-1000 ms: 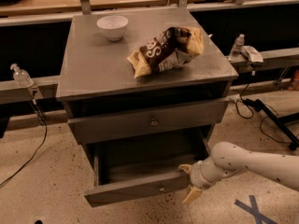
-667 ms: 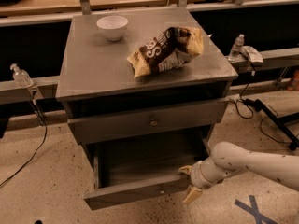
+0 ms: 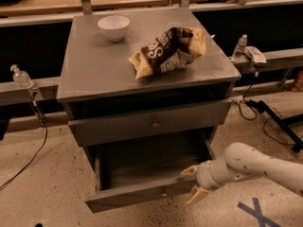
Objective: Open middle drawer
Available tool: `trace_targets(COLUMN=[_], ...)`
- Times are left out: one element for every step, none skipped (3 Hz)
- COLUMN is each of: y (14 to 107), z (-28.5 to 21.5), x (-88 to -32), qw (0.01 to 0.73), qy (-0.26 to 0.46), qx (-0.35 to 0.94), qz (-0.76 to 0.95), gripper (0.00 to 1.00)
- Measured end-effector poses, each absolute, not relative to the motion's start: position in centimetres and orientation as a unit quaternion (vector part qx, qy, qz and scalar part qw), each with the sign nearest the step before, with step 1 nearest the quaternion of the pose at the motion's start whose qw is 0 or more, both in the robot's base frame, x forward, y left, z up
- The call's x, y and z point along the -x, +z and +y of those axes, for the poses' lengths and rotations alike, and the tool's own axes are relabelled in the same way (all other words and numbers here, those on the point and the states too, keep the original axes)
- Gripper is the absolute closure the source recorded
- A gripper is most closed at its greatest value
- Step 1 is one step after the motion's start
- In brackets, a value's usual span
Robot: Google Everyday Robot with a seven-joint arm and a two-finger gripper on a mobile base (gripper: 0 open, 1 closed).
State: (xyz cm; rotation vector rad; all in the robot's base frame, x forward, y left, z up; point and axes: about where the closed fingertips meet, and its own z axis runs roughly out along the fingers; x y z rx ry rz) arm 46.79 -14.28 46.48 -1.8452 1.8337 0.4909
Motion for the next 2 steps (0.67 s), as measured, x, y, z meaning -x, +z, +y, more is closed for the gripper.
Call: trace_targets(y=[52.8,55.3], z=[-13.2,-13.0], x=[-47.6,-49.0], qw=[0.324,0.361], qy=[0.182,0.195], qx=[0.673,0.633], qz=[0.639,0.656], gripper=[0.23,0.02])
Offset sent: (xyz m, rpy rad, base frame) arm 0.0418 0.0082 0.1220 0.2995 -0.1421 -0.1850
